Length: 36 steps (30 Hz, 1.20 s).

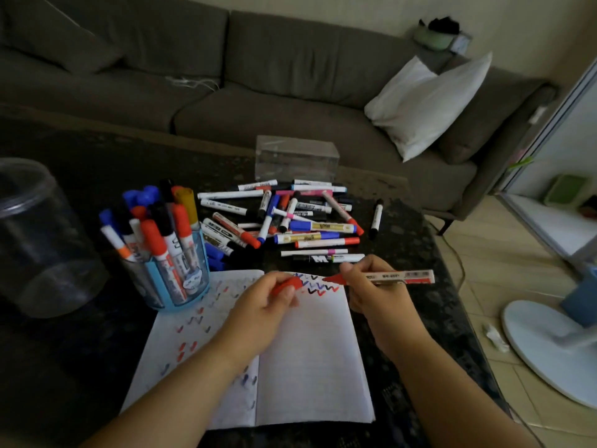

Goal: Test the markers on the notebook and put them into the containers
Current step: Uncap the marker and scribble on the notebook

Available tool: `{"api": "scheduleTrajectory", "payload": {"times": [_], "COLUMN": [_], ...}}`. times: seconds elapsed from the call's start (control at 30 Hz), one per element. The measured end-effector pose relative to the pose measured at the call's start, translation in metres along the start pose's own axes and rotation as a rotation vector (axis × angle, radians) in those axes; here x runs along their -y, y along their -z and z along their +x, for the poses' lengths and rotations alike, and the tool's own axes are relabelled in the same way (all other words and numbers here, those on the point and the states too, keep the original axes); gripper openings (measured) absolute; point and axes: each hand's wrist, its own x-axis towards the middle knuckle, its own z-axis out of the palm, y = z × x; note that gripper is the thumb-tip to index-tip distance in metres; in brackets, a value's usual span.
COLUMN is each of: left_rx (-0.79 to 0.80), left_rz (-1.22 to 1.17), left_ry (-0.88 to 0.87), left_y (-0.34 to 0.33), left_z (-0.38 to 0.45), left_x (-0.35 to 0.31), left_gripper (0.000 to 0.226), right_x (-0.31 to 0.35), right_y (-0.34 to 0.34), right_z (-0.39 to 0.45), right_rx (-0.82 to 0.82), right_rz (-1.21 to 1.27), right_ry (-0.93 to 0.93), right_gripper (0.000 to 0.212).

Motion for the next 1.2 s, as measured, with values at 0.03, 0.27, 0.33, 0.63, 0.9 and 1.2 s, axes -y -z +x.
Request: {"api": "scheduleTrajectory", "payload": {"times": [0.03,0.27,0.33,0.63,0.9,1.2], "left_rx": [-0.005,0.013,0.011,0.06,0.144,0.06], "left_rz": [-0.063,-0.161,-0.159,-0.041,0.226,0.329], "left_ry": [0.032,0.046,0.043,-0.082,-0.163,-0.313], "left_y": [0.005,0.031,0.036,0.052,0.062,0.072], "left_z": [-0.004,-0.068,-0.082,-0.125,-0.146,-0.153], "left_x": [-0.006,-0.035,-0.042,-0.077,-0.094,-0.104], "left_gripper": [0.014,0.017,0.018,0.016,0.013,0.013], "right_x": [0.009,0.048,0.055,0.061,0.073,0.069], "right_y": [0.0,-0.01,-0.015,-0.031,-0.033,-0.059], "right_z": [-0.008,-0.061,-0.074,-0.113,-0.132,-0.138], "right_rx": [0.049,0.148,0.174,0.259,0.2,0.21], "right_rz": [0.04,0.134,0.091,-0.001,-0.021,0.396], "right_ry": [0.017,0.053,0.07,0.174,0.188,0.073], "right_gripper": [0.025,0.026,0.025,0.027,0.034,0.032]}}
